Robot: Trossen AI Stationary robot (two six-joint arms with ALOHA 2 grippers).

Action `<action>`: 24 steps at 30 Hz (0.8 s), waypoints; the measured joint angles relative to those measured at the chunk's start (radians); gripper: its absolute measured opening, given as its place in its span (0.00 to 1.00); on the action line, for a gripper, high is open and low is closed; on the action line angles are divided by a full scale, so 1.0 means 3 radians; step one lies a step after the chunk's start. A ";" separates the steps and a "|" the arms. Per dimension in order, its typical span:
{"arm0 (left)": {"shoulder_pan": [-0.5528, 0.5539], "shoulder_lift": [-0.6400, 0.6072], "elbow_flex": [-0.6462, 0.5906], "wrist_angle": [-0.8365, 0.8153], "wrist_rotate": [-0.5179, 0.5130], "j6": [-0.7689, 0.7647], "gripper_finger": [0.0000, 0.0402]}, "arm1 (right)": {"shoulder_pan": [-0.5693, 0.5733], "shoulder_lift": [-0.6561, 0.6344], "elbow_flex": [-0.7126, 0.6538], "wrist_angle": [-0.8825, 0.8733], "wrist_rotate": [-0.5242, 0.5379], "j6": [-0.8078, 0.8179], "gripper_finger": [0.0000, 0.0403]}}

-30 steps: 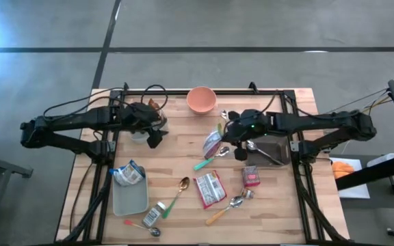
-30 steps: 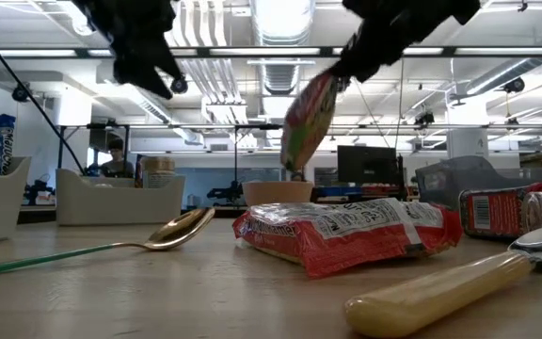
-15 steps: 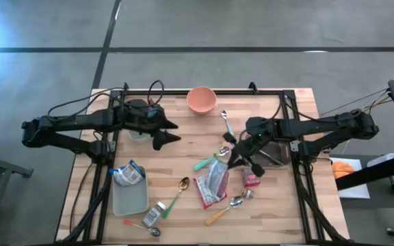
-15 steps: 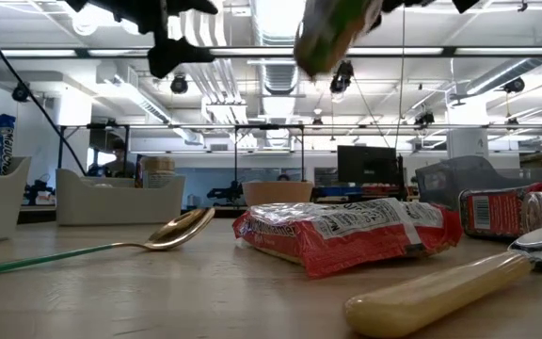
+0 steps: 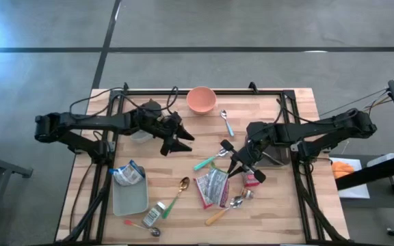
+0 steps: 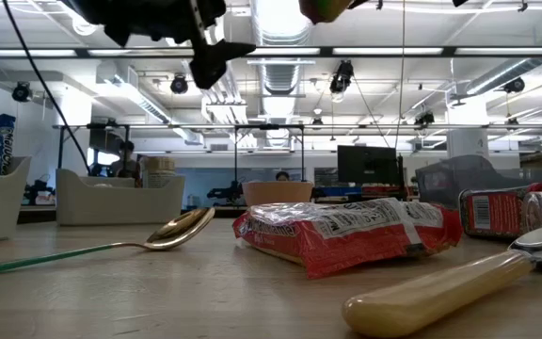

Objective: Pick & Place Food Item
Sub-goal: Put the green noodle pack into the bottom gray bin

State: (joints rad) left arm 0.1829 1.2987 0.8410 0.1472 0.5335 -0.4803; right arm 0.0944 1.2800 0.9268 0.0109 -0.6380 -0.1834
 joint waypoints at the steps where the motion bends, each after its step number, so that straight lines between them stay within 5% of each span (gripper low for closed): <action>1: -0.0003 0.0054 -0.0001 0.0101 0.0087 0.0017 0.86 | -0.0001 0.0026 0.0000 0.0029 0.0001 -0.0001 0.02; 14: -0.0199 0.0472 0.0000 0.0611 0.0880 0.0996 0.86 | -0.0004 0.0394 0.0095 0.0425 -0.0252 -0.0138 0.02; 24: -0.0479 0.0592 0.0025 0.0801 0.0907 0.1666 0.86 | -0.0016 0.0759 0.0519 0.0258 -0.0358 -0.0300 0.02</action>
State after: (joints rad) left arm 0.0392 1.4762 0.8483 0.3876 0.8055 0.0196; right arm 0.0898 1.5078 1.0826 0.0882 -0.7454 -0.2734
